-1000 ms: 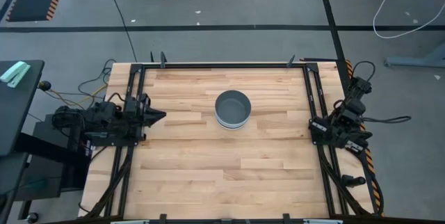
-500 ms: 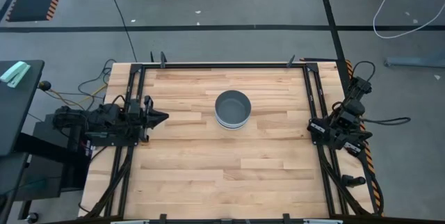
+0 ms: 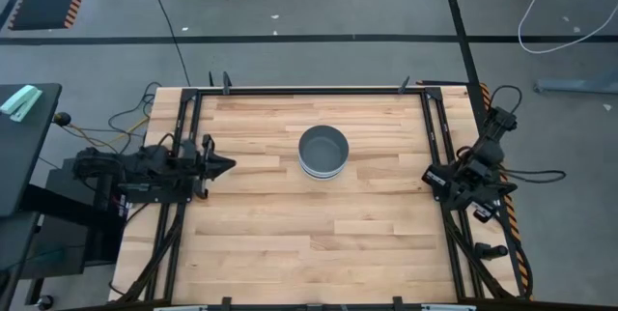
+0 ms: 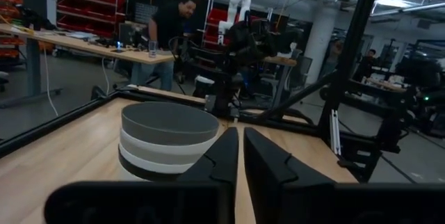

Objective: Nest bowls inside each other
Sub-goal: Return to Home Position

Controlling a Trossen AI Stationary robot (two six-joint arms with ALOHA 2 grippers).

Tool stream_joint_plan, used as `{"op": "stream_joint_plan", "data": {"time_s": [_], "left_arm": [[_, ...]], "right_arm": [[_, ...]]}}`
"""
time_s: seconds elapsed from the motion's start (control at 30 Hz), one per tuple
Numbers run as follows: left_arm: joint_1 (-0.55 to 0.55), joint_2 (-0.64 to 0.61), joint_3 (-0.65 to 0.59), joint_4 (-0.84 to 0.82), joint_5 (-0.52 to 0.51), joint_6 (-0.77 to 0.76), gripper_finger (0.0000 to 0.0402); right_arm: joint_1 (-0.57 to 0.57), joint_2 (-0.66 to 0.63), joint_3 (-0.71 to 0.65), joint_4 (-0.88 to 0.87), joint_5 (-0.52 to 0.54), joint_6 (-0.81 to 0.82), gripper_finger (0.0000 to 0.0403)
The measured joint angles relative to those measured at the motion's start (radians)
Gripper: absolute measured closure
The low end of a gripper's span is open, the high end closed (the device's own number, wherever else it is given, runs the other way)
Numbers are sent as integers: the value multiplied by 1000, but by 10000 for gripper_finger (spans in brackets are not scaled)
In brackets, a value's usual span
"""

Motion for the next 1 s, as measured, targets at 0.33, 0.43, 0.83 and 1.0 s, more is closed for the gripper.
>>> {"op": "stream_joint_plan", "data": {"time_s": [0.33, 0.43, 0.83, 1.0], "left_arm": [[1, 0, -90, 92, -5, 34, 374], [1, 0, -90, 93, -7, 69, 378], [1, 7, -90, 34, -61, 272, 366], [1, 7, -90, 28, -64, 318, 374]], "right_arm": [[-107, 0, 1, -107, -4, -8, 395], [-140, 0, 1, -164, -4, -22, 395], [-251, 0, 1, -475, -4, -58, 395], [-293, 3, 1, -494, -4, -120, 395]]}}
